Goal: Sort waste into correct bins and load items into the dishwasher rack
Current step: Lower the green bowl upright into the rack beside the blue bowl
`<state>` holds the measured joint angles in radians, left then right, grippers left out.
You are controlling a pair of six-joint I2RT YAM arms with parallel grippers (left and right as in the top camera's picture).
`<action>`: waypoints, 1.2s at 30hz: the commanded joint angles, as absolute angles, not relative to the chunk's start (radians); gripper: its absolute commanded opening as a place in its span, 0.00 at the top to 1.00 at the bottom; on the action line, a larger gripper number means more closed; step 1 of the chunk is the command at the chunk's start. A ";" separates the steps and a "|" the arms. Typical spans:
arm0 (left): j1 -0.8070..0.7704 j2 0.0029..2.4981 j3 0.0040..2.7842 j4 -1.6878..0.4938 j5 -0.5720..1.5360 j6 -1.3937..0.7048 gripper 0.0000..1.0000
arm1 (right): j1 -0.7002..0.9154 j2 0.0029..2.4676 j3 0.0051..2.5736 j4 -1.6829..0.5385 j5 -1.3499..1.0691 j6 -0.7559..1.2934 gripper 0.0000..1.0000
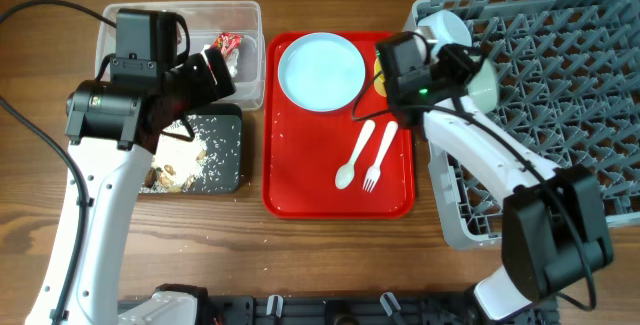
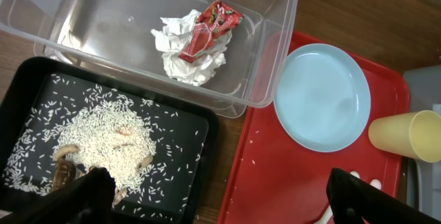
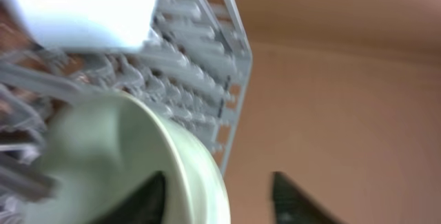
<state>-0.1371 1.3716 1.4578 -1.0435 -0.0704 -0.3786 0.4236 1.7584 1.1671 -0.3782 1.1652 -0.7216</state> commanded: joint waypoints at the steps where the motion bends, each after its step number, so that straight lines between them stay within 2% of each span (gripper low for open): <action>1: -0.133 1.370 1.471 -1.041 -0.080 -0.367 0.00 | 0.461 1.778 1.164 -0.349 1.109 -0.707 0.39; 5: -0.133 1.370 1.471 -1.041 -0.080 -0.367 0.00 | 0.462 1.777 1.165 -0.344 1.109 -0.704 0.34; 11: -0.133 1.370 1.471 -1.041 -0.080 -0.367 0.00 | 0.475 1.757 1.165 -0.260 1.109 -0.704 0.18; 17: -0.133 1.370 1.471 -1.041 -0.080 -0.367 0.00 | 0.512 1.699 1.165 -0.179 1.053 -0.694 0.16; 24: -0.133 1.370 1.471 -1.041 -0.080 -0.367 0.00 | 0.508 1.551 1.165 -0.237 0.954 -0.389 0.11; 28: -0.133 1.370 1.471 -1.041 -0.080 -0.367 0.00 | 0.470 1.428 1.165 -0.346 0.737 -0.138 0.12; 31: -0.133 1.370 1.471 -1.041 -0.080 -0.367 0.00 | 0.412 1.349 1.165 -0.427 0.568 0.057 0.19; 36: -0.133 1.370 1.471 -1.041 -0.080 -0.367 0.00 | 0.303 1.303 1.165 -0.526 0.351 0.210 0.29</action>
